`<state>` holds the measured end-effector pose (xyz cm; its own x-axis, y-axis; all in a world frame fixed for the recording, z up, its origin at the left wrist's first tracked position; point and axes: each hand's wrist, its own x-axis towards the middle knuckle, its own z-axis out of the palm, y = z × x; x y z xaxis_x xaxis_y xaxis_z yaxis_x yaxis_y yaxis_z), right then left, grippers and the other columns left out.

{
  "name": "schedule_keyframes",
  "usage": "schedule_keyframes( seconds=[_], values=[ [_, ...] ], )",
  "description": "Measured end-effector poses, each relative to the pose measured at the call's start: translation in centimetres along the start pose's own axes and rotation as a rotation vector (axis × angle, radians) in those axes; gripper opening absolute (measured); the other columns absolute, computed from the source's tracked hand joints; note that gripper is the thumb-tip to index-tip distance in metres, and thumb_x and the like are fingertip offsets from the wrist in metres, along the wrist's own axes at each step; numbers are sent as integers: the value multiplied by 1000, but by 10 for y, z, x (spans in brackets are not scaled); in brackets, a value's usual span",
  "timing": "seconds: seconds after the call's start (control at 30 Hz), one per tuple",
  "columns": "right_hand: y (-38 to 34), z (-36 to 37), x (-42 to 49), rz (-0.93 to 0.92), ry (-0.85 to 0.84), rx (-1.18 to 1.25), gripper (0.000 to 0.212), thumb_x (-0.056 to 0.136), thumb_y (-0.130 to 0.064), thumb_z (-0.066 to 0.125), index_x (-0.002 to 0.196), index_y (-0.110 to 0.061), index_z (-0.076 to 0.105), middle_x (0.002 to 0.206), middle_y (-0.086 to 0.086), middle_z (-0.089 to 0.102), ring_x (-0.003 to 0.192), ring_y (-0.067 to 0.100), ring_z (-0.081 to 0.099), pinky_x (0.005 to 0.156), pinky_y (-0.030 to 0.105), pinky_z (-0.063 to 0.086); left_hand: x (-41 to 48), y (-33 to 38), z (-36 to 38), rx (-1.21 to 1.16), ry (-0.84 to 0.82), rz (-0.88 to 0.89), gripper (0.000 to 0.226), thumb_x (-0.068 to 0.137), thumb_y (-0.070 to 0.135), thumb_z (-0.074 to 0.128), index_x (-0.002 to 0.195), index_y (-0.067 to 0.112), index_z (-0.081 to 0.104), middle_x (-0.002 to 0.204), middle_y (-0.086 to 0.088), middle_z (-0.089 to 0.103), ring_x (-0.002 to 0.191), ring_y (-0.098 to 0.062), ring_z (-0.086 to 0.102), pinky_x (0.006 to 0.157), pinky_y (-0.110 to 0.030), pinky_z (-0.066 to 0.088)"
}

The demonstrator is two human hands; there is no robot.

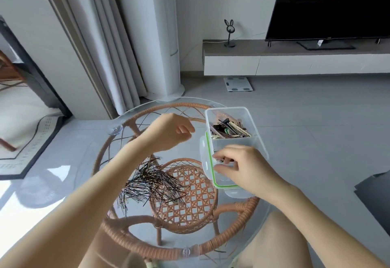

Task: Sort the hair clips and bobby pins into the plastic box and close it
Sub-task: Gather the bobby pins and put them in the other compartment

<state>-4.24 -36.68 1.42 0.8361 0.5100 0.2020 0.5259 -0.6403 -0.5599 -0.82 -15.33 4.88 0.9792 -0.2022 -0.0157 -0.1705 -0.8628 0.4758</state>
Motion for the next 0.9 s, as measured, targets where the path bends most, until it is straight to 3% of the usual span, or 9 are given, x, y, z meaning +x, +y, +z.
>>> schedule_keyframes(
  seconds=[0.07,0.17,0.3,0.37,0.47,0.57,0.63,0.77,0.9],
  values=[
    [-19,24,-2,-2,-173,16,51,77,-38,69,123,-18,57,119,-5,60,99,4,52,85,14,41,-25,-31,-5,79,-26,-117,29,84,26,64,112,21,64,113,0,67,94,-13,63,87,-26,51],
    [-31,64,-6,35,-365,-197,83,74,-50,67,141,-19,30,141,-2,41,129,17,36,108,34,33,-67,-76,2,269,-229,-301,53,83,42,61,131,21,49,131,-4,54,115,-20,54,99,-33,46],
    [-30,107,0,170,-380,-412,107,66,-63,66,146,-15,12,149,10,27,135,29,25,112,41,25,-112,-119,28,338,-311,-524,95,69,61,65,145,23,23,133,-12,44,118,-28,47,99,-39,46],
    [-29,118,8,173,-343,-423,112,62,-67,66,146,-14,13,149,10,27,134,30,25,111,40,26,-125,-126,39,337,-341,-505,112,60,60,72,147,27,10,133,-12,39,119,-27,41,101,-38,45],
    [-35,129,20,132,-330,-346,104,64,-63,68,144,-14,20,145,8,32,132,28,28,110,38,26,-130,-127,49,338,-290,-408,119,56,49,80,147,33,6,127,-8,39,113,-22,38,97,-32,44],
    [-46,139,30,124,-307,-254,86,73,-51,68,141,-14,29,139,7,39,127,26,34,105,34,30,-119,-123,49,256,-226,-367,111,60,37,82,147,32,13,121,-7,44,98,-19,45,84,-27,44],
    [-52,146,34,148,-264,-188,71,79,-39,67,137,-11,36,135,8,44,124,25,38,102,31,34,-112,-120,48,230,-199,-370,105,61,34,82,146,27,20,121,-8,47,98,-20,51,84,-28,46],
    [-58,153,37,178,-184,-112,42,85,-23,64,123,-6,53,122,10,56,110,24,53,91,29,44,-105,-119,49,240,-209,-385,88,61,35,82,137,18,39,122,-8,51,107,-25,54,93,-37,47],
    [-60,152,36,176,-184,-117,26,89,-15,58,111,-1,61,114,12,62,102,23,59,87,28,49,-102,-122,48,209,-147,-422,59,70,36,77,119,10,56,112,-9,63,96,-23,58,85,-35,50]
  ],
)
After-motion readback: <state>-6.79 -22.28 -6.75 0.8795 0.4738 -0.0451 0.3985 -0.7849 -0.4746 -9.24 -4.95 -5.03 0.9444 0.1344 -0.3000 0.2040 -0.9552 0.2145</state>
